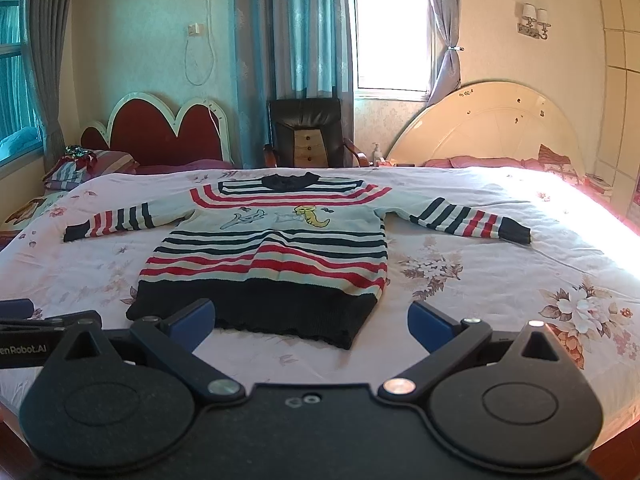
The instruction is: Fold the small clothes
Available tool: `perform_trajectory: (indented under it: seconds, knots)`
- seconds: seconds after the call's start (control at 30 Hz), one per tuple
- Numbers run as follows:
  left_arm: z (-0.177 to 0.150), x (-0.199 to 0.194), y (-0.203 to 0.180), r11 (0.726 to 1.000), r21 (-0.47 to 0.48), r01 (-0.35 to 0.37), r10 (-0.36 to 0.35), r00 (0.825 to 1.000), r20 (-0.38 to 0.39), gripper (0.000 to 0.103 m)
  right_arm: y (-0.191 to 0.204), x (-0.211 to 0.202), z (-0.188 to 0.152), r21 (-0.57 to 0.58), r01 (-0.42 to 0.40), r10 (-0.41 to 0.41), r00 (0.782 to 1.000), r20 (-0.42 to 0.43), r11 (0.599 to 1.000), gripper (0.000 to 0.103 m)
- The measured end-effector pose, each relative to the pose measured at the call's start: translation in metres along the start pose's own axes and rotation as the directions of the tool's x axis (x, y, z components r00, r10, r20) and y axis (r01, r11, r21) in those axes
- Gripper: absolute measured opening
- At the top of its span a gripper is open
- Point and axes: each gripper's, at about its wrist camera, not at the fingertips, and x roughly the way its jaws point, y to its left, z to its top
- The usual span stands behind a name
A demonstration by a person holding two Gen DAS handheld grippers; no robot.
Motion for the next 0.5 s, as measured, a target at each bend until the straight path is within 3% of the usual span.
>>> perform_trajectory:
  seconds: [0.5]
  knots:
    - [-0.0022,0.0022,0.0007,1.000,0.001,-0.007,0.007,1.000,-0.001,0.103,0.0024,0.0044,0.0007,0.000,0.000,0.000,1.000,-0.002,1.000,0.102]
